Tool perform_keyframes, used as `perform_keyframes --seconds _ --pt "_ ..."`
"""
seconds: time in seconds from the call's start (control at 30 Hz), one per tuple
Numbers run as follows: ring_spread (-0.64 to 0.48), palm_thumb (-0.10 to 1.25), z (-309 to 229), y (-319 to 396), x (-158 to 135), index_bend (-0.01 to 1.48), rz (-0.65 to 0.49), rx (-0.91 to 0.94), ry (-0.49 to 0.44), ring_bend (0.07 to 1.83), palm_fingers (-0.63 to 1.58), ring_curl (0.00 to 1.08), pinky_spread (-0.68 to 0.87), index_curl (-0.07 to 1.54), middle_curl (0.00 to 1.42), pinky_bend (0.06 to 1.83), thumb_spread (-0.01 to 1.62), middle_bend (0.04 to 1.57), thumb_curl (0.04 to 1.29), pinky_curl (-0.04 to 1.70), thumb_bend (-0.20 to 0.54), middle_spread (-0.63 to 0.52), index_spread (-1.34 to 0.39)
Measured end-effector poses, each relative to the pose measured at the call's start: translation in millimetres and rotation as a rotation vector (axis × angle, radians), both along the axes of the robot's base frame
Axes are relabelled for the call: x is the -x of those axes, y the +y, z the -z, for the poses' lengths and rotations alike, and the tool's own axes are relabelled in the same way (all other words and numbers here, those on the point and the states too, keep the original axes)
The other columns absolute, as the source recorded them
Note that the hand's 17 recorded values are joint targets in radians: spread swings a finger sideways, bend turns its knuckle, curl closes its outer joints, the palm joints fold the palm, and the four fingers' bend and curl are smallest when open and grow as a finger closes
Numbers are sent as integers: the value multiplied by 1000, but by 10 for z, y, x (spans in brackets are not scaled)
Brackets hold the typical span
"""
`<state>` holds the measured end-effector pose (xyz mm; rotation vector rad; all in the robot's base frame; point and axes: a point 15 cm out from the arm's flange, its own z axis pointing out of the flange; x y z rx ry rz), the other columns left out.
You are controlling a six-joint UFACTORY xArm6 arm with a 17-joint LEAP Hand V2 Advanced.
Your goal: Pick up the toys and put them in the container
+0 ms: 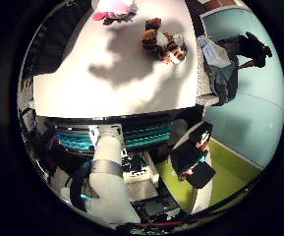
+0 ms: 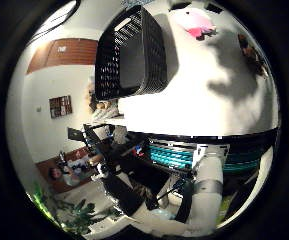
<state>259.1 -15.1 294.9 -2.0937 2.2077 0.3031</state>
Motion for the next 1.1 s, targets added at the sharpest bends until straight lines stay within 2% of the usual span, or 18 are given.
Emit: perform_keyframes --seconds 0.33,0.57,0.8,0.97,1.1 --pt "197 206 -204 -126 -177 164 2 22 -47 318 134 257 417 286 302 412 1065 191 250 299 -28 34 -362" --pt "194 184 -486 -385 -497 166 4 54 -80 316 140 258 419 287 302 409 1055 188 248 297 -23 34 -365" --pt "200 161 -389 -999 -890 172 -22 205 11 269 75 247 400 289 305 385 1011 189 253 298 -31 39 -350" --pt "202 159 -51 -1248 -1158 169 -43 264 36 246 61 247 389 295 302 358 978 186 262 297 -26 39 -341" --pt "206 175 233 -1422 -1195 166 -61 299 99 237 36 248 387 289 303 346 967 189 269 300 -24 39 -339"
